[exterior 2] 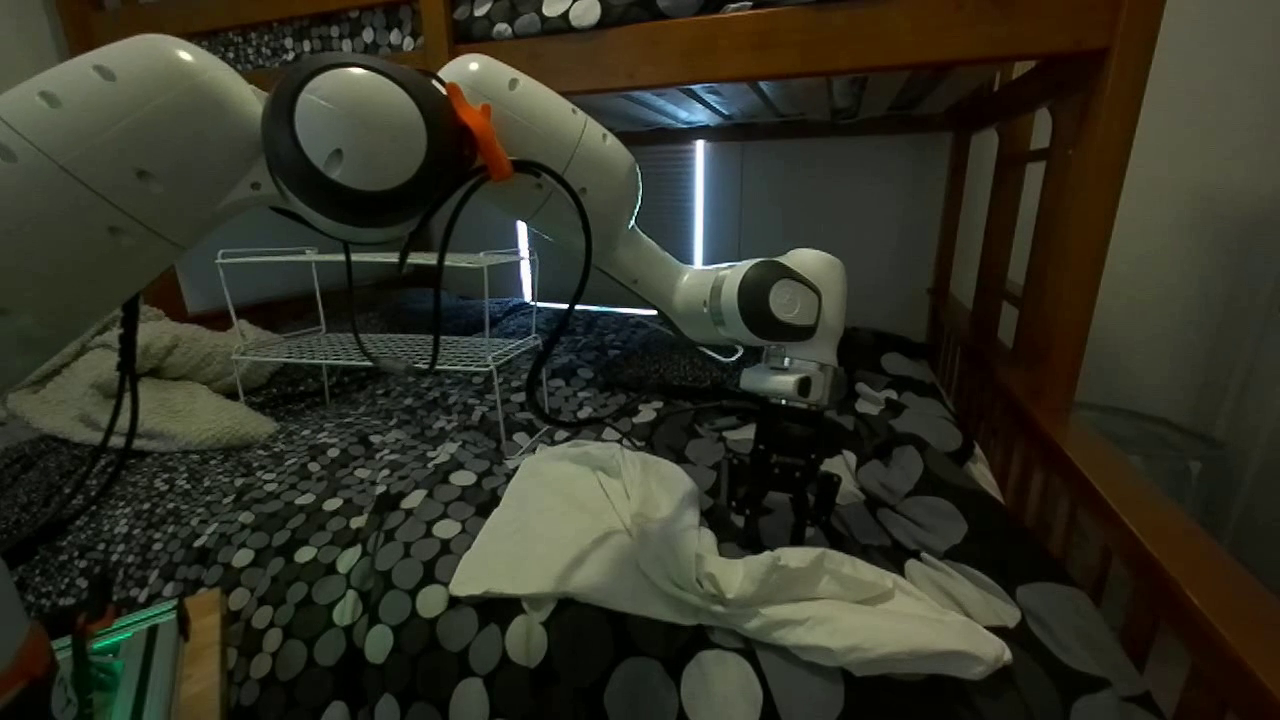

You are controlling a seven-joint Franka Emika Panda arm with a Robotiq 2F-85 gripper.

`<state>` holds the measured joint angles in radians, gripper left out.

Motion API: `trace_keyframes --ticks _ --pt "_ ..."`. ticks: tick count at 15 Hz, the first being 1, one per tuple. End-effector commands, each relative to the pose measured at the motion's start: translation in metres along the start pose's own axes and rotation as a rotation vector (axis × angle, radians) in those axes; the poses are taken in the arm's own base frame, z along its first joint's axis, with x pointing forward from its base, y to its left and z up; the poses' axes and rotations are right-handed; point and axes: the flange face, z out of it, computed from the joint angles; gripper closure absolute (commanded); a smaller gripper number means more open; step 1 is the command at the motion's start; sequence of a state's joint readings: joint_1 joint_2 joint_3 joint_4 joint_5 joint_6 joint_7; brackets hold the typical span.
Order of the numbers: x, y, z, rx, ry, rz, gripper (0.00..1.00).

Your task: Straighten the pillow case on the bed

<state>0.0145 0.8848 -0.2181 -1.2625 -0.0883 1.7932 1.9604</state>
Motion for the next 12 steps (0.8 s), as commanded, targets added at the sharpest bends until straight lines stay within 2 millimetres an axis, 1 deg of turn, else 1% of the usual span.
trace_keyframes --ticks 1,2,3,4,5,6,7,8,9,10,11,12 --pt "-0.011 0.000 0.007 -0.038 -0.011 0.007 0.36" --pt "-0.014 0.002 0.009 -0.044 -0.009 0.000 0.38" --pt "-0.016 0.004 0.010 -0.050 -0.008 -0.005 0.47" --pt "-0.017 0.004 0.011 -0.054 -0.007 -0.010 0.45" --pt "-0.017 0.005 0.012 -0.055 -0.004 -0.012 0.47" --pt "-0.017 0.005 0.013 -0.057 -0.002 -0.013 0.54" --pt "-0.017 0.005 0.014 -0.060 0.000 -0.013 0.51" --pt "-0.016 0.005 0.015 -0.064 0.004 -0.015 0.54" --pt "-0.015 0.006 0.016 -0.067 0.007 -0.016 0.54" --pt "-0.015 0.006 0.017 -0.071 0.007 -0.018 0.56" --pt "-0.015 0.006 0.017 -0.072 0.010 -0.019 0.56" --pt "-0.015 0.007 0.018 -0.072 0.012 -0.022 0.60"
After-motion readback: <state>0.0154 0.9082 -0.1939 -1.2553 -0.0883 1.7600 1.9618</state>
